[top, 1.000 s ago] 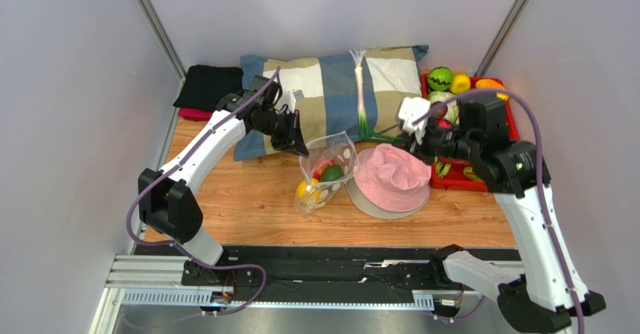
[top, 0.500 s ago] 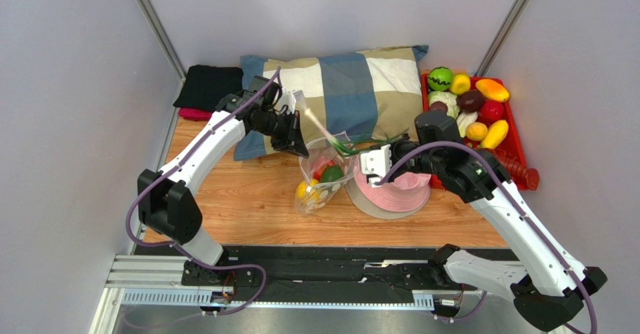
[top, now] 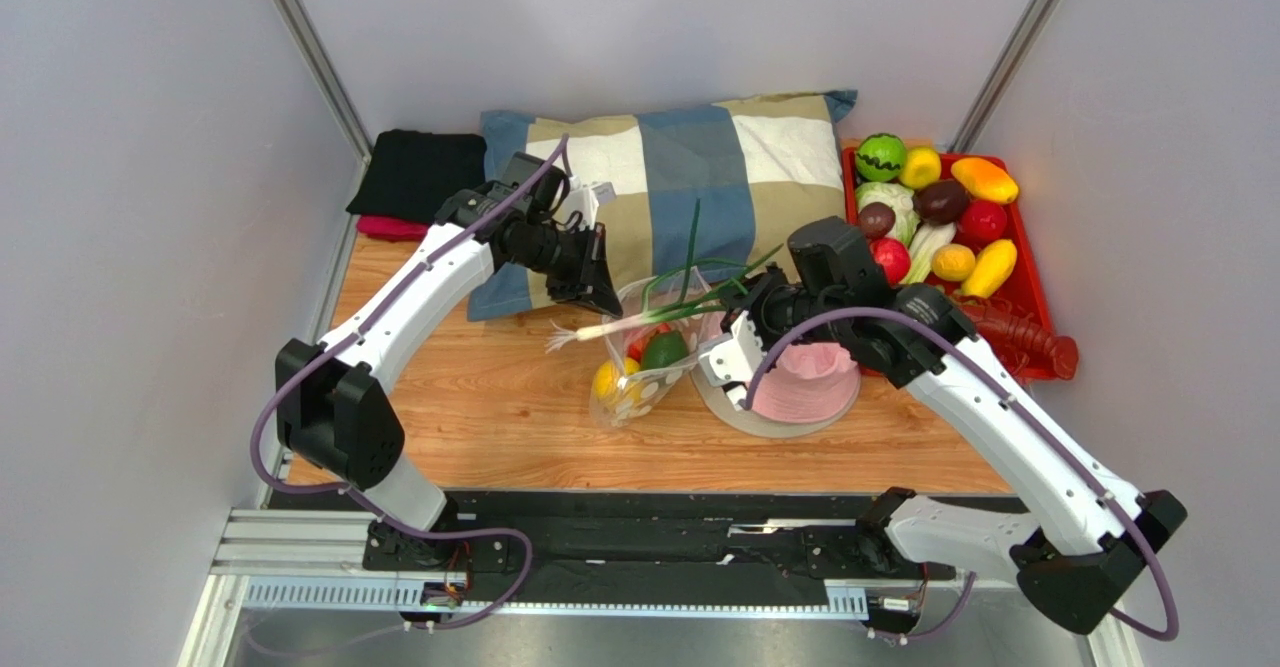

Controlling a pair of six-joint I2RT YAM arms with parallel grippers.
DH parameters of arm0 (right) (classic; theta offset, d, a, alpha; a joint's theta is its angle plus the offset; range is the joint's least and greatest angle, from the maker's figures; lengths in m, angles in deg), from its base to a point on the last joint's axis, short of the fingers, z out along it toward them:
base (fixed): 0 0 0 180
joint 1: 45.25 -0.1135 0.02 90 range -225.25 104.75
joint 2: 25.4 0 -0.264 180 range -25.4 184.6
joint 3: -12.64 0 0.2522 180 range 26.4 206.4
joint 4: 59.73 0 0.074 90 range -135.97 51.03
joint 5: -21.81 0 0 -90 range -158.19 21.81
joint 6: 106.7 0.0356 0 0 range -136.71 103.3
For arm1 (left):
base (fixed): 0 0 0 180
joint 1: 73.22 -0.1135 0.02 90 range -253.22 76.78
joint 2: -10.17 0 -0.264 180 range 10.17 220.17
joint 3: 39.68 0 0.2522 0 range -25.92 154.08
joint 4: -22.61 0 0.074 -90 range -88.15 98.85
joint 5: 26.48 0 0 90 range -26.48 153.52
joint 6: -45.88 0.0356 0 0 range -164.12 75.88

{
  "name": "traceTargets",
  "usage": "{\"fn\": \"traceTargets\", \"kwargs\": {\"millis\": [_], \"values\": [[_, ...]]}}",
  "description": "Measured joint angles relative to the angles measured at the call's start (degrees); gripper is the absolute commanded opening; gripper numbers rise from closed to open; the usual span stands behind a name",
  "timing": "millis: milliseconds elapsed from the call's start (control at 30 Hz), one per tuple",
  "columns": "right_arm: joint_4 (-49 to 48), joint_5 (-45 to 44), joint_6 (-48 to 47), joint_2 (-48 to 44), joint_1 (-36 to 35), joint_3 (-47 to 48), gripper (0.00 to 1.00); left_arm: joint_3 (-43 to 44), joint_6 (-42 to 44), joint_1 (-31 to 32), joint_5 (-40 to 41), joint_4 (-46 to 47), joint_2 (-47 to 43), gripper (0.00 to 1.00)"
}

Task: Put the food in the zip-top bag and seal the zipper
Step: Place the fake vegetable in the zipper food storage bag.

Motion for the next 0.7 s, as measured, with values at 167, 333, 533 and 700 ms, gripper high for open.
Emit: {"fn": "traceTargets", "kwargs": {"millis": [167,333,533,700], "values": [[1.92,-1.51,-2.38,4.7,-0.07,0.96,0.03,0.0,0.11,0.48,0.0,0.02,-0.48,0.0],[2.03,-4.28,-3.37,4.98,-0.96,0.0,0.77,0.0,0.22,0.48,0.0,0.02,-0.5,0.0],[1.18,-7.78,0.35,4.66,-3.76,-0.59,0.84,0.02,0.2,0.48,-0.02,0.0,-0.5,0.0],[4.04,-7.69,7.96,5.09,-4.68,5.01,0.86,0.02,0.11,0.46,-0.04,0.0,-0.5,0.0]]}}
